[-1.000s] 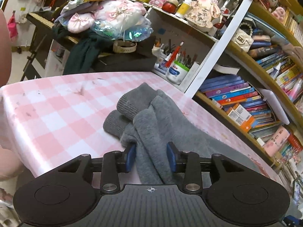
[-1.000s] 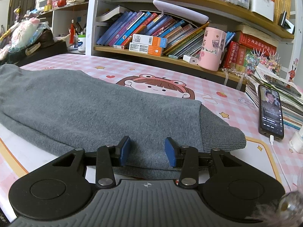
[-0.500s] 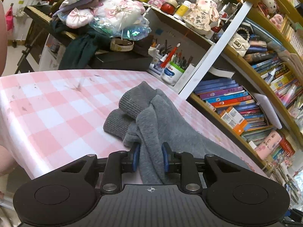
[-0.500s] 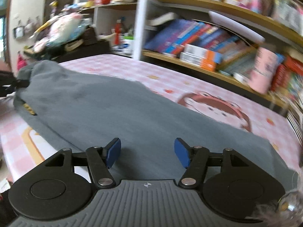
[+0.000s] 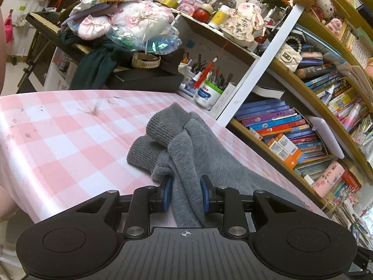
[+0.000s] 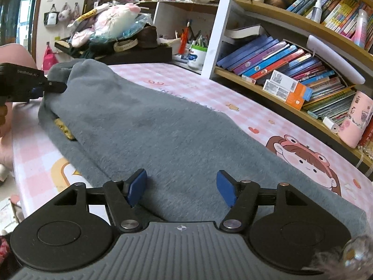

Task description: Fold clothes

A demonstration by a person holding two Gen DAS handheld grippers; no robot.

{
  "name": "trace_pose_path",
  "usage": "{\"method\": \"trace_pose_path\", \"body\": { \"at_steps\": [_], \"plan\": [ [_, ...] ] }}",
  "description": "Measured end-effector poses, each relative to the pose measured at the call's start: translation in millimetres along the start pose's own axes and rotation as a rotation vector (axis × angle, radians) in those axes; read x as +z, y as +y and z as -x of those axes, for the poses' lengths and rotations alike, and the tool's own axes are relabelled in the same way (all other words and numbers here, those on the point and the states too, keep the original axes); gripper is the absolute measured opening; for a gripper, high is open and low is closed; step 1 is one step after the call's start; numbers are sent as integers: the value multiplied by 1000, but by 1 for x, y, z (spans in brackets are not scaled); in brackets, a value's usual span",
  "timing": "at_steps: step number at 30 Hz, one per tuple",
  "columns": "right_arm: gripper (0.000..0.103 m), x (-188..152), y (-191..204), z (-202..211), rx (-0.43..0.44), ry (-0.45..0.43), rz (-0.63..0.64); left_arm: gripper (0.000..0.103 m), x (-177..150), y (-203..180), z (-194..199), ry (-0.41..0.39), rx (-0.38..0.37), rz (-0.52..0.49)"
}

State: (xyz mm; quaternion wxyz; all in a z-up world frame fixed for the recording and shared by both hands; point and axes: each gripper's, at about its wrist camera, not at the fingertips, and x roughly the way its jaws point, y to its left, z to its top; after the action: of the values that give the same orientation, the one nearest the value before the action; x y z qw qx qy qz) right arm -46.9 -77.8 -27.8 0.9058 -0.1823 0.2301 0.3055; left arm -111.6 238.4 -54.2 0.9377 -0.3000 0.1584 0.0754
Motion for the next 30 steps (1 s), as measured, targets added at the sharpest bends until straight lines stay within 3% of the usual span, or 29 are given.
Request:
{"method": "trace_pose_path", "body": {
  "at_steps": [11, 17, 30],
  "plan": [
    [70, -9, -6, 3, 11, -3, -93, 13, 9, -15, 3, -28, -8, -22],
    [75, -8, -15, 0, 31, 14, -147, 13, 19, -40, 18, -77, -64, -102],
    [77, -8, -18, -2, 39, 18, -165, 13, 27, -117, 33, -140, -190, -331]
  ]
}}
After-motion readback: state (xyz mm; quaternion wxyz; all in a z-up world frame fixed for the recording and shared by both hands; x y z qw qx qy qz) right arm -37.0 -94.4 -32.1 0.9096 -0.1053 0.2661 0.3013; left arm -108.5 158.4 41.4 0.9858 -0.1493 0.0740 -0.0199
